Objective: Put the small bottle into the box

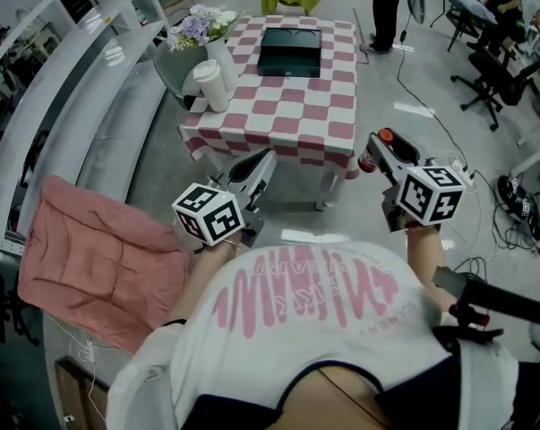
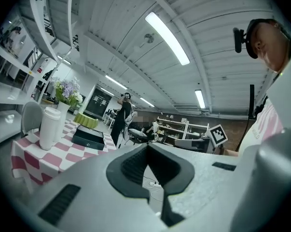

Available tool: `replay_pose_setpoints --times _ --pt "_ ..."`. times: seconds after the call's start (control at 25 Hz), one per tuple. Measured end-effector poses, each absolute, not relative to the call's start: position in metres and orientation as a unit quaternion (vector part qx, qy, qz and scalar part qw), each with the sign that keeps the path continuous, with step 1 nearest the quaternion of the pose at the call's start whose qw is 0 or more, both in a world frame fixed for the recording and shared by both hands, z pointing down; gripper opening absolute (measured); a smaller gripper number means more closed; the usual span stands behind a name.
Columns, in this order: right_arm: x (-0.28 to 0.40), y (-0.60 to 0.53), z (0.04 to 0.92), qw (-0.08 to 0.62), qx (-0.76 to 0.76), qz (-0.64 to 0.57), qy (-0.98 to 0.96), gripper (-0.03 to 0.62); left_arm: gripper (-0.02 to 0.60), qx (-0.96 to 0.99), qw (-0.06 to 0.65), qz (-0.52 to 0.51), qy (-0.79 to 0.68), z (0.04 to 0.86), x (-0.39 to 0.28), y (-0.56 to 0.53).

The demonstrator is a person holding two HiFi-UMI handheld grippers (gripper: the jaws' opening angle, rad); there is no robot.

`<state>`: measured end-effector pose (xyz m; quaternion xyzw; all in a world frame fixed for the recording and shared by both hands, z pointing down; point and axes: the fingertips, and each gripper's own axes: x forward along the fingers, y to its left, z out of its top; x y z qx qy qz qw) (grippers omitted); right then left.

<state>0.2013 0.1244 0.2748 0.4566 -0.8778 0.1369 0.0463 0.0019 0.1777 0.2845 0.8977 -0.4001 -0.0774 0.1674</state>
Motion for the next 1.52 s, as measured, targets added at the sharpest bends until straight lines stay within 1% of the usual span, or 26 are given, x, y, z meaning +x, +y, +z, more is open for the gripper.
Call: replay_pose_setpoints --times 0.24,0.4,0.52,0.76,1.0,1.28,1.52 --pt "0.205 0.099 0.288 0.057 0.446 0.137 -0.883 0.152 0.006 0.888 0.176 -0.099 -0.413 0.297 0.005 0.153" --pt "0.205 0.093 0.303 0.065 0.441 0.144 -0.883 0.152 0.006 0.876 0.197 -0.112 -0.425 0.313 0.002 0.148" --pt "0.206 0.095 0.317 0.069 0.439 0.162 -0.881 0.152 0.006 0.873 0.214 -0.101 -0.427 0.326 0.005 0.153" --pt "0.202 0.092 0.334 0.077 0.428 0.183 -0.882 0.152 0.006 0.876 0.211 -0.072 -0.428 0.337 0.01 0.153" --pt "0.2 0.087 0.356 0.09 0.425 0.204 -0.877 0.152 0.006 0.875 0.23 -0.062 -0.422 0.355 0.014 0.141" --pt "0.194 0.052 0.357 0.08 0.43 0.204 -0.876 0.152 0.006 0.88 0.233 -0.057 -0.409 0.36 0.016 0.104" --pt "0.187 0.016 0.353 0.087 0.429 0.2 -0.876 0.152 0.006 0.885 0.227 -0.062 -0.402 0.352 0.012 0.06"
